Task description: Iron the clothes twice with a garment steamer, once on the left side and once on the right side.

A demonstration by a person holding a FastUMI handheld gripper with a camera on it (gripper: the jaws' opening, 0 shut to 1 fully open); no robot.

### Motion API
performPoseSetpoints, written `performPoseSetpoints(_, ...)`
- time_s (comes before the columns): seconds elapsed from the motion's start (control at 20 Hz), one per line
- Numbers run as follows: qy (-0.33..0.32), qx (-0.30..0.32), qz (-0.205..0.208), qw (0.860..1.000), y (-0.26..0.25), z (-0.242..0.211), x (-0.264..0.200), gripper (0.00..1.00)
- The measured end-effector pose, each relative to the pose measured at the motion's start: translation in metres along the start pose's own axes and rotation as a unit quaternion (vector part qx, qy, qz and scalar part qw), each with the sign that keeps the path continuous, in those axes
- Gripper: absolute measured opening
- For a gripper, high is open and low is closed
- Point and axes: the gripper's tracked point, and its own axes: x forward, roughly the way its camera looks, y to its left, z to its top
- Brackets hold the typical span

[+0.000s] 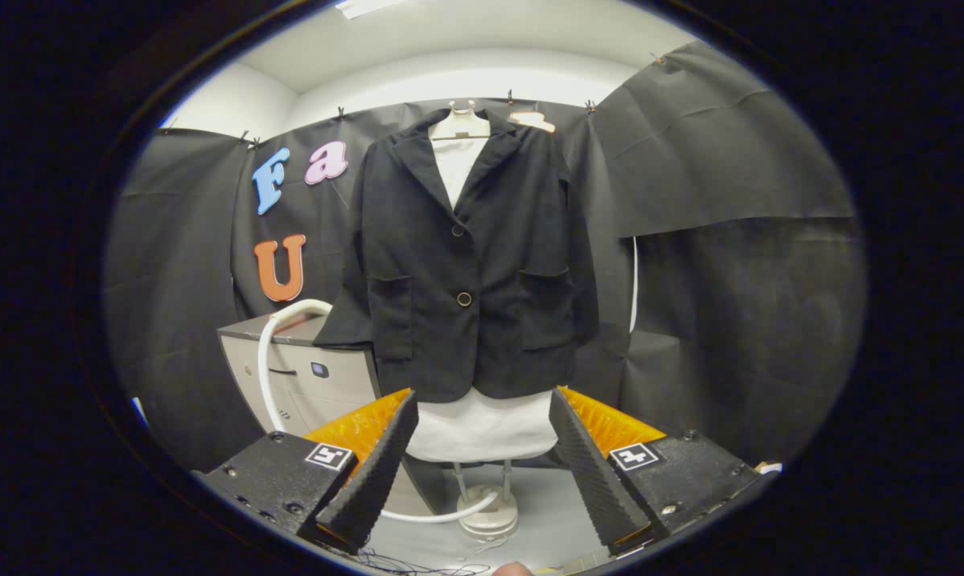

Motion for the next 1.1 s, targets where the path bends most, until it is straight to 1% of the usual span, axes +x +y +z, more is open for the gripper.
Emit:
performPoseSetpoints(0.3,0.004,-0.005,0.016,1.0,0.041,0.002,0.006,1.0)
performPoseSetpoints(0.55,0.021,-0.006,0.042,0.999,0.101,-0.003,0.018,1.0)
performPoseSetpoints(0.8,0.023,-0.008,0.091,0.996,0.181,0.012,0.046,1.0)
performPoseSetpoints(0.9,0.023,-0.013,0.106,0.994,0.212,0.023,0.067,1.0)
performPoseSetpoints(1.1,0.032,-0.006,0.171,0.985,0.292,0.038,0.119,1.0)
